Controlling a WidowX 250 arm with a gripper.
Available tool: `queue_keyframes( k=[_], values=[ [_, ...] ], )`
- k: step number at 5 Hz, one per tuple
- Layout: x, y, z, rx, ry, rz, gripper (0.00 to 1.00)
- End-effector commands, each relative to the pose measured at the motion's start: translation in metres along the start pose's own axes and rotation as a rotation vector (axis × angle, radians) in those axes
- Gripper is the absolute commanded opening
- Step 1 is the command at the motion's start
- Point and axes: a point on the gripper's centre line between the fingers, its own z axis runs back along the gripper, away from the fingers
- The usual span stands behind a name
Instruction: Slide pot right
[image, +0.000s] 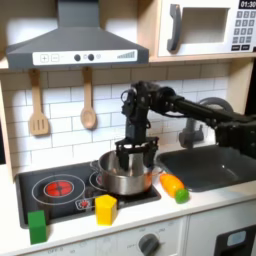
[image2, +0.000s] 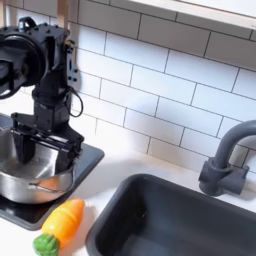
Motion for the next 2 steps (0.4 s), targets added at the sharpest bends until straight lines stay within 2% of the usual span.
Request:
queue_keyframes(
  k=[1, 2],
  values=[
    [-0.011, -0.005, 0.043, -0.040, -0.060, -0.037, 1.00],
    [-0.019, -0.011, 0.068, -0.057, -0.119, -0.050, 1.00]
  ],
)
